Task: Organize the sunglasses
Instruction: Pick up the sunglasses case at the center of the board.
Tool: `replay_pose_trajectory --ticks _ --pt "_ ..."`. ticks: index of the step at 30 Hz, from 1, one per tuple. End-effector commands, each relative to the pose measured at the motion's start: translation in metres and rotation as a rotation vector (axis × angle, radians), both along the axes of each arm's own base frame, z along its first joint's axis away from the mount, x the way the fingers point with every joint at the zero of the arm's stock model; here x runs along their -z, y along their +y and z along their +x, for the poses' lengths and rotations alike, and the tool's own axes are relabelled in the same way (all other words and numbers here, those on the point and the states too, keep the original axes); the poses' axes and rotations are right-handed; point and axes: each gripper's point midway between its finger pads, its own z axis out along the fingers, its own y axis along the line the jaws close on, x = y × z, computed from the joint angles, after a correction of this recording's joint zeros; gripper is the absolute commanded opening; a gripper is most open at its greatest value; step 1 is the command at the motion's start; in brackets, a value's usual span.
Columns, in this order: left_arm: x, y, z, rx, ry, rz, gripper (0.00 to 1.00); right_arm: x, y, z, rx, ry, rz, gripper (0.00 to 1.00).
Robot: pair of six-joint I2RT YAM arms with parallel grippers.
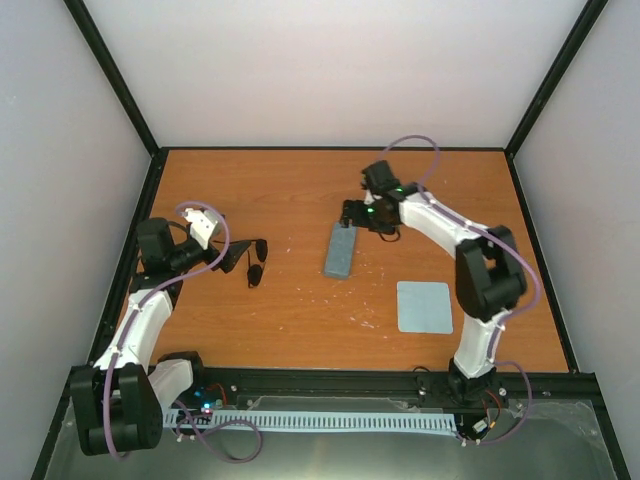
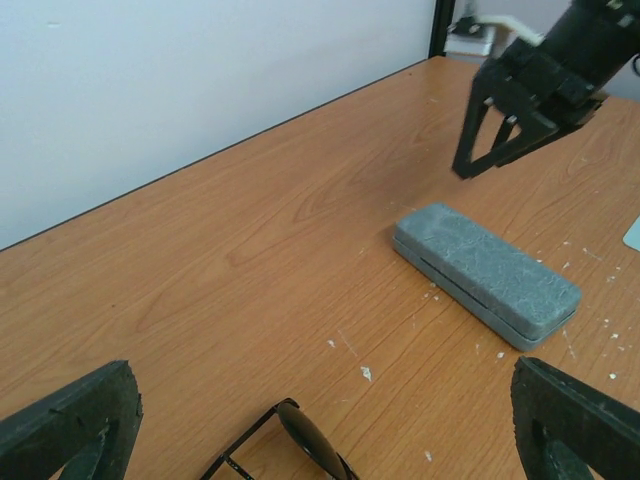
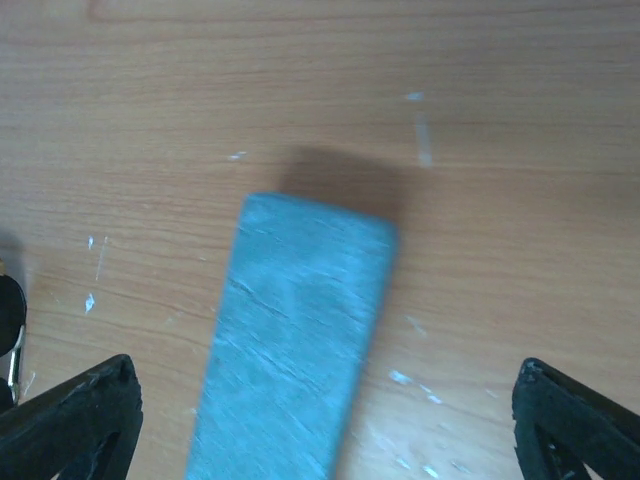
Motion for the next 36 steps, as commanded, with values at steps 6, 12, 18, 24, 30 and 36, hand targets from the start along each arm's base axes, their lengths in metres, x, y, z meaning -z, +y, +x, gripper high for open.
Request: replay_pose_trajectory --ticks 6,12,18,24,30,36 --pt "0.015 0.006 0.001 -0.024 0.022 0.06 0.99 0.046 0.051 -0.017 -0.002 0.207 -0.218 0.99" --pt "0.022 0.006 0.001 -0.019 0.026 0.071 0.99 0.058 0.049 -0.019 0.026 0.242 -0.256 0.97" --pt "0.025 0.004 0.001 -0.006 0.029 0.06 0.99 0.056 0.045 -0.021 0.032 0.248 -0.278 0.94" --pt "0.026 0.004 0.0 -0.002 0.031 0.059 0.99 0.061 0.052 -0.024 0.014 0.256 -0.283 0.94" --pt "0.029 0.004 -0.002 -0.004 0.036 0.057 0.99 0.067 0.055 -0.024 0.009 0.263 -0.287 0.94" --pt "0.03 0.003 -0.003 0.003 0.038 0.053 1.0 0.072 0.055 -0.026 0.001 0.275 -0.295 0.93"
